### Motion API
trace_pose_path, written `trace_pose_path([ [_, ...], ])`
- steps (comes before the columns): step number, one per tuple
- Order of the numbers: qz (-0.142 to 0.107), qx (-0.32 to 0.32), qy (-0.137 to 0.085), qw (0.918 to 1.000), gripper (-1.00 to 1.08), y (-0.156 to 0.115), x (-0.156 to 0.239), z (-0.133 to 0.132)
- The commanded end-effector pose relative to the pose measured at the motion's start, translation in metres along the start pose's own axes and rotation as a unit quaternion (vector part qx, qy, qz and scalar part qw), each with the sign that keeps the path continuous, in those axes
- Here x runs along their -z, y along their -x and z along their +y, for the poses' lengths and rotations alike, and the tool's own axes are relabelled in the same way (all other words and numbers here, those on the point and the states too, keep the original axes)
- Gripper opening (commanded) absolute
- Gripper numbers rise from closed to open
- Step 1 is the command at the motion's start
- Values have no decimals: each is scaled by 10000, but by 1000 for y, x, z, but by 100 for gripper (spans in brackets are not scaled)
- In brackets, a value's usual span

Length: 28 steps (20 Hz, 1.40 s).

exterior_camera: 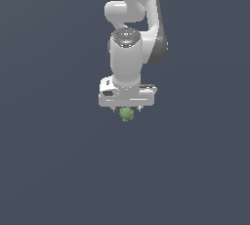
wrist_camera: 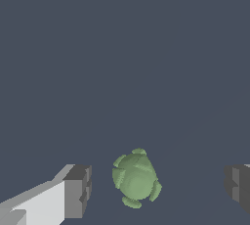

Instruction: Pick up the object and move it to a goal position.

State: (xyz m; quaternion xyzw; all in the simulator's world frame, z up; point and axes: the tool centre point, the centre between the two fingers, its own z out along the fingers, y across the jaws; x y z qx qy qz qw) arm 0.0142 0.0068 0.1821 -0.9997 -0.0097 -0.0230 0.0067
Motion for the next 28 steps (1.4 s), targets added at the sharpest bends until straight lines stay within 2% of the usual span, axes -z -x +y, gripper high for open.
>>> trace_pose_path([
  [1,0,0,0,10000,100,0,0,0],
  [11,167,-151,136,9997,100,-10,15,39],
  [20,113,114,130,9998,100,-1,2,34],
  [28,-26,899,112,9959,100,26,-34,21],
])
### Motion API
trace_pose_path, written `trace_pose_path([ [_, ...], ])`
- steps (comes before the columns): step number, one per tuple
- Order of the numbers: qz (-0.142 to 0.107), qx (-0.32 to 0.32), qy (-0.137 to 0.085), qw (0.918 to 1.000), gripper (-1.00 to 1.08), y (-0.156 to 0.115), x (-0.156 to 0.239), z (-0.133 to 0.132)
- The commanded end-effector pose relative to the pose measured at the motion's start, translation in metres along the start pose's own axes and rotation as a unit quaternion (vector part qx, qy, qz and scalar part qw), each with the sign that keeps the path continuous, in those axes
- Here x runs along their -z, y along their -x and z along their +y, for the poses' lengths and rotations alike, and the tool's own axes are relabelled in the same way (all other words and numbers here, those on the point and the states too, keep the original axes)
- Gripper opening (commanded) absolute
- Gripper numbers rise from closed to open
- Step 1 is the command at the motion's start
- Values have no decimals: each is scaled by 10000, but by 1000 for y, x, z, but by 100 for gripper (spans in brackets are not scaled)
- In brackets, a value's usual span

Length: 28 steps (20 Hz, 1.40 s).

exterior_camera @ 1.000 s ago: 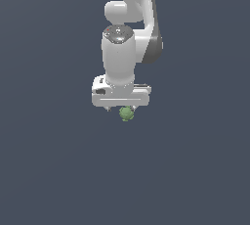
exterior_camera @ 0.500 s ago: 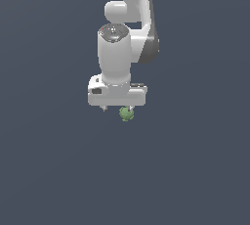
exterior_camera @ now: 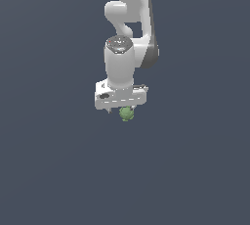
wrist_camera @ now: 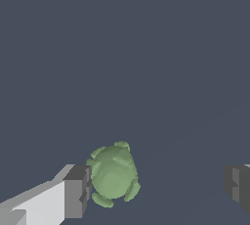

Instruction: Pick up the object and move it to a goal position.

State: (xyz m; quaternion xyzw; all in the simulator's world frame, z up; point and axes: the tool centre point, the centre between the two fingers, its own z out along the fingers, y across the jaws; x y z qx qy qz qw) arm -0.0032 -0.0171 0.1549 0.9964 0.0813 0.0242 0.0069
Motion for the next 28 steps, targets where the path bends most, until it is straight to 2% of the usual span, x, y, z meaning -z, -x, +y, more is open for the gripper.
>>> trace_pose_path([
  [1,-51,317,-17,9995,100,11,-14,-7],
  [7,-153,1025,-71,9946,100,36,-43,-23],
  [13,-206,1430,-111,9894,100,51,-58,-33],
  [22,-220,1510,-122,9882,100,55,-65,-35],
  [28,-219,1525,-123,9880,100,57,-88,-36],
])
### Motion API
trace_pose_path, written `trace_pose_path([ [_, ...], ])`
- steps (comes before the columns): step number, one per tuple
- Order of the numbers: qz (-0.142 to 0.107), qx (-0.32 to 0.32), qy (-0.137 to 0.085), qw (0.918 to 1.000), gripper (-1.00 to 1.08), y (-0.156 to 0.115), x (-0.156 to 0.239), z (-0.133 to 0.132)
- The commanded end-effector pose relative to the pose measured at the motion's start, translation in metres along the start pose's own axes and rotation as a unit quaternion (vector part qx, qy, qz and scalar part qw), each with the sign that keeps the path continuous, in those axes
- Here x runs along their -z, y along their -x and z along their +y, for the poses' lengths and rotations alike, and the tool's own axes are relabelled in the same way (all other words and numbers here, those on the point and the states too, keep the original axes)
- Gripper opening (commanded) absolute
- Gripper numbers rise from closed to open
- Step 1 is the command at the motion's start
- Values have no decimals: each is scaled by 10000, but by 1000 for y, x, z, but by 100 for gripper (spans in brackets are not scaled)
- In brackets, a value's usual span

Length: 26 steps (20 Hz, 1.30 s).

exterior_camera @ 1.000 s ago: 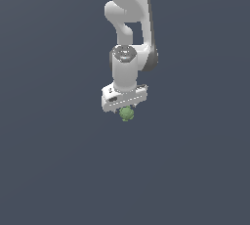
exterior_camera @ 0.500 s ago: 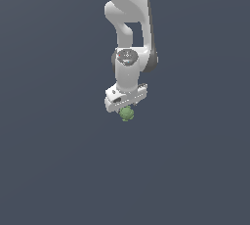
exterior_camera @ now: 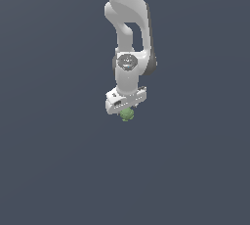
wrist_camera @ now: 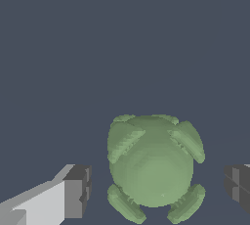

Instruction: Pick up the object and move it to a goal position.

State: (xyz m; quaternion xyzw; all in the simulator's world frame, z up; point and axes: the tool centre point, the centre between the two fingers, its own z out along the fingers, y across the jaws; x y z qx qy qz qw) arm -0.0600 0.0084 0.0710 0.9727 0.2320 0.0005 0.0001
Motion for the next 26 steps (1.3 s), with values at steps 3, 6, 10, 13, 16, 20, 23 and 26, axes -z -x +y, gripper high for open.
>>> trace_pose_path([
  [3,-4,13,-3,10000,100,1,-21,-1],
  [6,-4,16,-3,10000,100,1,-29,-1],
  [10,-4,16,-3,10000,-100,0,-32,0],
  [13,-4,16,-3,10000,-100,0,-32,0],
  [16,-4,16,-3,10000,-100,0,-32,0],
  [20,-3,10,1,10000,-100,1,-31,0],
  [23,-3,10,1,10000,-100,1,-29,-1],
  [26,-3,10,1,10000,-100,0,-21,-3],
])
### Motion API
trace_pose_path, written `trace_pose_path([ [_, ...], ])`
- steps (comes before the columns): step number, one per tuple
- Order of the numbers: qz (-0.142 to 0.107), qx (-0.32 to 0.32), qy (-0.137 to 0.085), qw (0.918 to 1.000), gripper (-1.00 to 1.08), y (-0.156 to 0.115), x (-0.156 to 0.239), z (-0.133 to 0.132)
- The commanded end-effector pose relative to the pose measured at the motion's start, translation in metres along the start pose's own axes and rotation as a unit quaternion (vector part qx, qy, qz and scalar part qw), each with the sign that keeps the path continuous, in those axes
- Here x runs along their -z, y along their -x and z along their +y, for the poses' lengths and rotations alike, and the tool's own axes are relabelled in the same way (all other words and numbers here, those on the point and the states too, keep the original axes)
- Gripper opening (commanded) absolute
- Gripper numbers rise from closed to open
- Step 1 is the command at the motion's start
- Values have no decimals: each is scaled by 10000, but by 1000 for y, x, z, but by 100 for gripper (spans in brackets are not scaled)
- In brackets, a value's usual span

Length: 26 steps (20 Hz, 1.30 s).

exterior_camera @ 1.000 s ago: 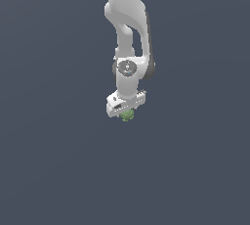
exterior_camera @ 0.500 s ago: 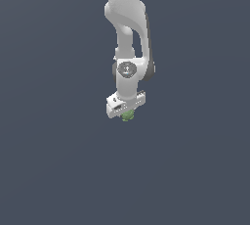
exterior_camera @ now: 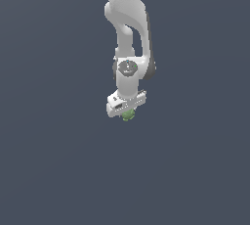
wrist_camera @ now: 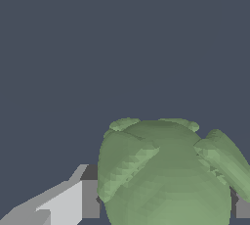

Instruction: Pick up the object and move it to a goal position.

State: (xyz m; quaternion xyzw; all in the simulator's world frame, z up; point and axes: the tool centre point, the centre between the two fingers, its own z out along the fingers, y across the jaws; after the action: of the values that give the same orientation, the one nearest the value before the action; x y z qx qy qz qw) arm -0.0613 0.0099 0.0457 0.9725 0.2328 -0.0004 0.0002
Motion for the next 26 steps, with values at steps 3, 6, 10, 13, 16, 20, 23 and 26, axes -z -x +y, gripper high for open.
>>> trace_pose_path([
  [3,5,2,2,10000,-100,-2,16,-6],
  [6,5,2,2,10000,-100,-5,33,-12],
  [10,4,4,4,10000,-100,-9,63,-24],
  [13,2,7,6,10000,-100,-13,91,-35],
  [16,2,7,6,10000,-100,-18,123,-47],
  [20,2,11,5,10000,-100,-25,167,-64],
  [23,2,11,5,10000,-100,-30,199,-75],
  [26,2,12,3,10000,-100,-35,227,-86],
])
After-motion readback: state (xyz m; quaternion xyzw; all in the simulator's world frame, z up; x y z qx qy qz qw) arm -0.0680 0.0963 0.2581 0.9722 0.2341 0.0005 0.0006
